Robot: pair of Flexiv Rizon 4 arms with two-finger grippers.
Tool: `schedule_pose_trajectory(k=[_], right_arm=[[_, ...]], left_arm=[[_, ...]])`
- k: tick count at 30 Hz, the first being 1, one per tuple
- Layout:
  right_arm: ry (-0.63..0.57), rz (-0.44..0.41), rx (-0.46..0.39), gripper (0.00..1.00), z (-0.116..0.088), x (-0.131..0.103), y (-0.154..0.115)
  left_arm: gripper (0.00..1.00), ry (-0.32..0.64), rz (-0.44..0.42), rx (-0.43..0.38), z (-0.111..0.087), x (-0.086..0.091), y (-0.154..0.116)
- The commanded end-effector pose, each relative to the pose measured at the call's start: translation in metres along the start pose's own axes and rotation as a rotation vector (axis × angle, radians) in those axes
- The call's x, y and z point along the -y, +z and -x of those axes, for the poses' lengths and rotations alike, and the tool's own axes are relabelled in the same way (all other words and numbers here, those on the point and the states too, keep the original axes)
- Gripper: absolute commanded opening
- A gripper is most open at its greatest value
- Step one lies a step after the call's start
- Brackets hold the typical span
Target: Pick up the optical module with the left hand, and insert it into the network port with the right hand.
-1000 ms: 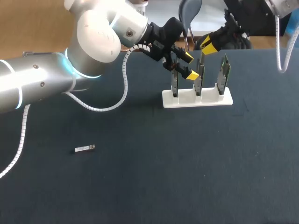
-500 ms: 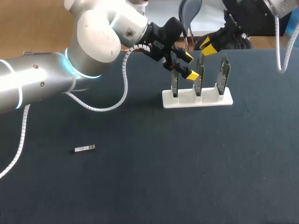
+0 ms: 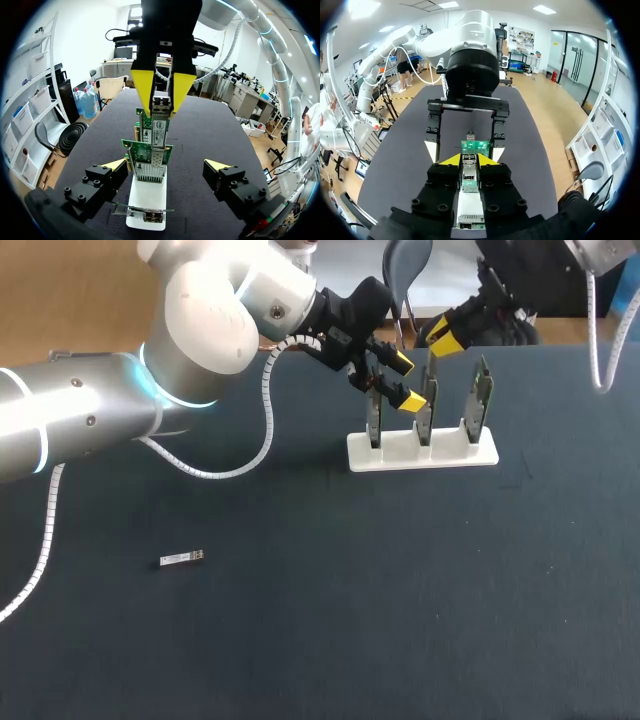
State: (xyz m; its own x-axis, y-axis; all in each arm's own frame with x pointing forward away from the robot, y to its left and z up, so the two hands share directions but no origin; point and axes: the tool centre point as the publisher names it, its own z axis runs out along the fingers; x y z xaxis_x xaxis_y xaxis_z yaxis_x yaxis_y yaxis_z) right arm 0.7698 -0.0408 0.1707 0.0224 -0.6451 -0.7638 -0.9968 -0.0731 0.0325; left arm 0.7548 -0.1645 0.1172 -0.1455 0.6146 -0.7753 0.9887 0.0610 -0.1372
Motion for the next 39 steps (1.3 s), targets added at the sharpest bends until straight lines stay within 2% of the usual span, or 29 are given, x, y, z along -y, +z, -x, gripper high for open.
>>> schedule_pose_trajectory(k=[1, 39], right_arm=[[0.002, -0.002, -0.002, 0.0, -0.0006, 0.0012, 0.0012], [0.015, 0.007, -0.004, 0.0, -0.0037, 0.0031, 0.0027]], left_arm=[[1.0, -0.002, -0.002, -0.006, 0.0012, -0.0009, -0.0001], [1.0, -0.002, -0.002, -0.006, 0.0012, -0.0009, -0.0001]])
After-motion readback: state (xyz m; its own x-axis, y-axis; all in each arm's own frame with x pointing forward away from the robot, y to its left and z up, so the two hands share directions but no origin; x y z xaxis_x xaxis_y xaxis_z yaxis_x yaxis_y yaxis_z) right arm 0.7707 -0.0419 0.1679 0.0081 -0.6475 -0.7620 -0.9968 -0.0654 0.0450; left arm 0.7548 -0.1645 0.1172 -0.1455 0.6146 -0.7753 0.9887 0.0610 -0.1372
